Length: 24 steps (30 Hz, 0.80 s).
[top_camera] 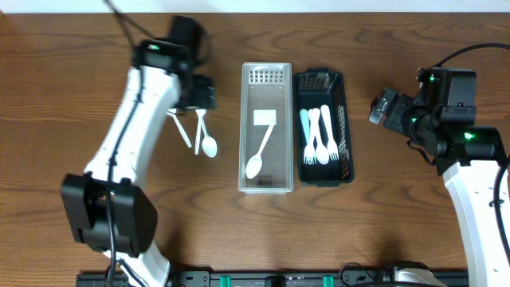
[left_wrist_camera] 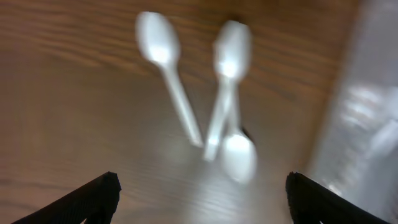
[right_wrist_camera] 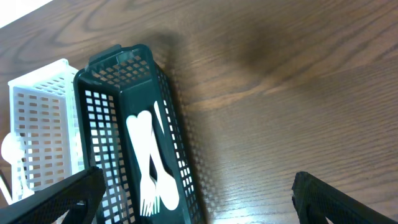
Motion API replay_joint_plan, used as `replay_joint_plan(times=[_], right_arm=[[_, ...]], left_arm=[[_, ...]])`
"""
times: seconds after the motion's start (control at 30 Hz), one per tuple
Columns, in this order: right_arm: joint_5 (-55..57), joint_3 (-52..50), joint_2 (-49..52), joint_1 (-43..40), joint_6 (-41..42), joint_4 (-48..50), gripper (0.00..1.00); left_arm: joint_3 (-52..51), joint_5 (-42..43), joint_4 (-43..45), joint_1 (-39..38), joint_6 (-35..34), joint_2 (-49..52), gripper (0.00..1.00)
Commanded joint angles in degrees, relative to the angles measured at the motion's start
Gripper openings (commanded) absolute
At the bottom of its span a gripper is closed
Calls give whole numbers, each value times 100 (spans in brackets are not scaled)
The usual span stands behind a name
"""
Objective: Pack container
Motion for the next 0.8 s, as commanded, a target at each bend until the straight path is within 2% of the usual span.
replay_joint_plan(times=[0.0,0.1,0.23,0.53,0.77], right_arm=[[22,55,15,-26,-35,-7,99],[22,55,15,-26,-35,-7,99],[22,55,15,-26,-35,-7,99],[22,55,15,-26,-35,-7,99],[22,55,15,-26,-35,-9,99]], left_arm=[[50,-201,101,516,-50,350,88],[50,160,308,905,-57,671,87],[50,636,544,1178,-57,1163,69],[50,667,673,1211,-50,2118,69],[50,669,697,1211,-50,2223,69]])
